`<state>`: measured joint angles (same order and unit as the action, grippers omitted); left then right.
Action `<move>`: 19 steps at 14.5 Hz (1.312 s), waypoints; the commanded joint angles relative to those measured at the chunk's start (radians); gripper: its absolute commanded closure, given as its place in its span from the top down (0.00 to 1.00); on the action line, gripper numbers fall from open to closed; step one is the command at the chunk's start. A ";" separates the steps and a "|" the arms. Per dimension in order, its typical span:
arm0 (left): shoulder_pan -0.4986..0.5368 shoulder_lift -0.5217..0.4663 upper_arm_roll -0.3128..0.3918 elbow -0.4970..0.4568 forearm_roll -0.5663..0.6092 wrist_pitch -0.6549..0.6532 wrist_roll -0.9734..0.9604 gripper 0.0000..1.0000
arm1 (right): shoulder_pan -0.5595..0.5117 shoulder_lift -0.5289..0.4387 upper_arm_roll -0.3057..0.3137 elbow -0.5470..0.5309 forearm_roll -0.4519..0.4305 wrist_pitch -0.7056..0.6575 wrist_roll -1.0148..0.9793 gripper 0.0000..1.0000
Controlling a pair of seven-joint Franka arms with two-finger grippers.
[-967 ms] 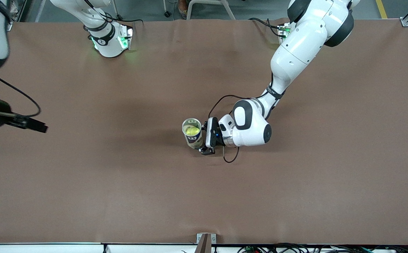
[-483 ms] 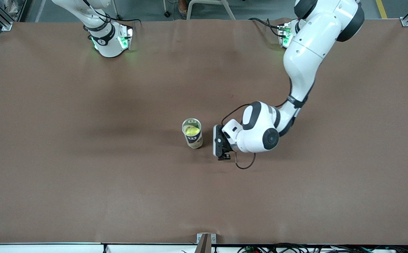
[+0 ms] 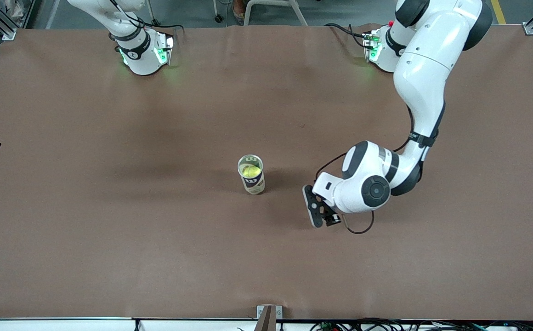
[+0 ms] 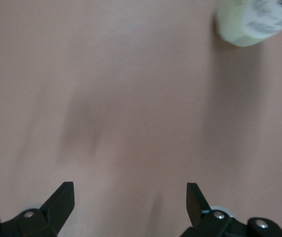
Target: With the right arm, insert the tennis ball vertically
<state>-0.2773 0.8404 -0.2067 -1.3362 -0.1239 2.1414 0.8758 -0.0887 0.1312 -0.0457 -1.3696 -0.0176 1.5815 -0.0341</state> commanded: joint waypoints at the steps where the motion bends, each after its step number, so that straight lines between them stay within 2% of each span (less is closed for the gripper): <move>1: 0.000 -0.038 0.047 -0.001 0.017 -0.018 -0.118 1.00 | 0.029 -0.042 -0.005 -0.045 -0.024 0.014 -0.007 1.00; 3: 0.012 -0.056 0.055 -0.003 0.012 -0.018 -0.191 1.00 | 0.101 -0.042 -0.080 -0.046 -0.021 0.015 -0.006 1.00; 5: 0.015 -0.078 0.064 -0.006 0.012 -0.020 -0.303 1.00 | 0.104 -0.044 -0.082 -0.049 -0.019 0.015 -0.007 1.00; 8: 0.064 -0.125 0.063 -0.006 0.014 -0.072 -0.417 1.00 | 0.087 -0.047 -0.066 -0.055 -0.019 0.011 -0.009 1.00; 10: 0.093 -0.158 0.066 -0.006 0.013 -0.109 -0.448 1.00 | 0.034 -0.050 -0.007 -0.057 -0.021 0.011 -0.009 1.00; 13: 0.119 -0.223 0.088 -0.008 0.042 -0.164 -0.598 1.00 | 0.030 -0.053 -0.003 -0.057 -0.021 0.006 -0.009 1.00; 16: 0.119 -0.297 0.096 -0.006 0.086 -0.195 -0.773 1.00 | 0.035 -0.108 -0.003 -0.156 -0.015 0.047 -0.003 1.00; 19: 0.122 -0.360 0.098 -0.008 0.086 -0.289 -0.900 1.00 | 0.034 -0.189 -0.003 -0.282 -0.012 0.115 -0.001 1.00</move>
<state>-0.1498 0.5357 -0.1161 -1.3233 -0.0597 1.9094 0.0703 -0.0372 0.0477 -0.0699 -1.5102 -0.0197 1.6459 -0.0349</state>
